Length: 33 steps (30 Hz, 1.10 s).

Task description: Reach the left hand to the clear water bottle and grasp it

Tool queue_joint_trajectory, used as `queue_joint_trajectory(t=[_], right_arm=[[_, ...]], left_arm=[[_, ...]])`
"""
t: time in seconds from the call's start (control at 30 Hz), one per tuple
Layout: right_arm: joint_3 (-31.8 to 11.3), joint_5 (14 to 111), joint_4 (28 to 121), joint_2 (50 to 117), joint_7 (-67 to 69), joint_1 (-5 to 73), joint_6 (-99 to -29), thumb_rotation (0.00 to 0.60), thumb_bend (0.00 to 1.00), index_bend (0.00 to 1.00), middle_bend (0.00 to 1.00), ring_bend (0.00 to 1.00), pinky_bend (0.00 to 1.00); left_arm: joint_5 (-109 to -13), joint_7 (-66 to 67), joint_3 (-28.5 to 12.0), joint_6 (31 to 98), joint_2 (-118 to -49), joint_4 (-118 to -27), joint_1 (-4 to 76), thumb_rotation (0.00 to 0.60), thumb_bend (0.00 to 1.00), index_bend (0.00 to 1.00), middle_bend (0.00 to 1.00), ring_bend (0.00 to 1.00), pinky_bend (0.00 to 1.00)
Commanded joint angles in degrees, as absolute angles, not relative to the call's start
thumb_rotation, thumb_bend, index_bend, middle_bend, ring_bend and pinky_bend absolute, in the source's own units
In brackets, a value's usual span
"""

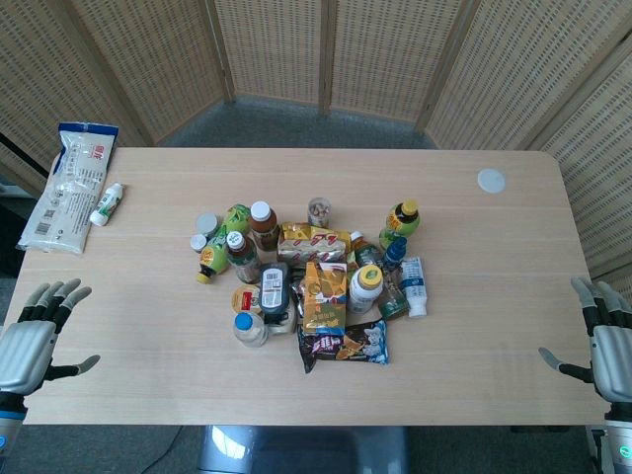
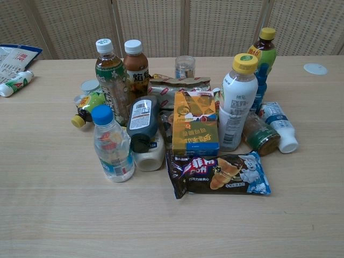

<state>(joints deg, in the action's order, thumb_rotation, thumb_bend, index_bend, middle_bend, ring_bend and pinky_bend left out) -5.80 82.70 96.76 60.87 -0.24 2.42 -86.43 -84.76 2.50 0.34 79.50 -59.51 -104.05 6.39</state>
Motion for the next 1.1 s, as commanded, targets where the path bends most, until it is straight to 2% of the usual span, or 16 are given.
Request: queue_joint_trajectory(t=[0.03,0.27,0.4,0.53,0.87,1.1], right_arm=[[-5.8,82.7,96.7,60.9,-0.3,2.5,-86.4,0.559,0.0,0.0,0.0,0.0,0.0],[-6.0,82.6,96.7,61.1,-0.6,2.6,-86.3,0.558,0.0,0.0,0.0,0.0,0.0],[-5.8,82.6,96.8,61.2,-0.9,2.6,-86.2,0.558,0.0,0.0,0.0,0.0,0.0],[-5.8,82.7,96.9,61.2,-1.0,2.5,-86.5,0.561,0.0,0.0,0.0,0.0,0.0],[-5.9,82.6,96.9,61.2,-1.0,2.4,-86.6,0.561,0.0,0.0,0.0,0.0,0.0],[-5.8,82.7,97.0,61.3,-1.4,2.5,-86.5,0.555,0.0,0.0,0.0,0.0,0.0]], left_arm=[[-84.1,1.9,0.3,78.4,-60.0,-103.0,6.9,0.6,0.0,0.15,0.0,0.0,0.0],[-87.1,-4.8,-1.0,79.6,-63.9,-99.3,8.0,0.6,0.0,0.14,0.0,0.0,0.0],[-89.6,-11.5,-1.4,79.6,-69.1,-93.5,9.5,0.6,0.0,0.06,0.0,0.0,0.0],[-90.1,-16.1,-1.5,76.9,-72.8,-90.2,11.7,0.6,0.0,0.0,0.0,0.0,0.0],[-91.3,-21.7,-1.8,70.2,-76.6,-87.7,17.7,0.6,0.0,0.0,0.0,0.0,0.0],[-93.6,-25.1,-1.2,68.3,-79.2,-86.3,21.1,0.6,0.0,0.0,0.0,0.0,0.0]])
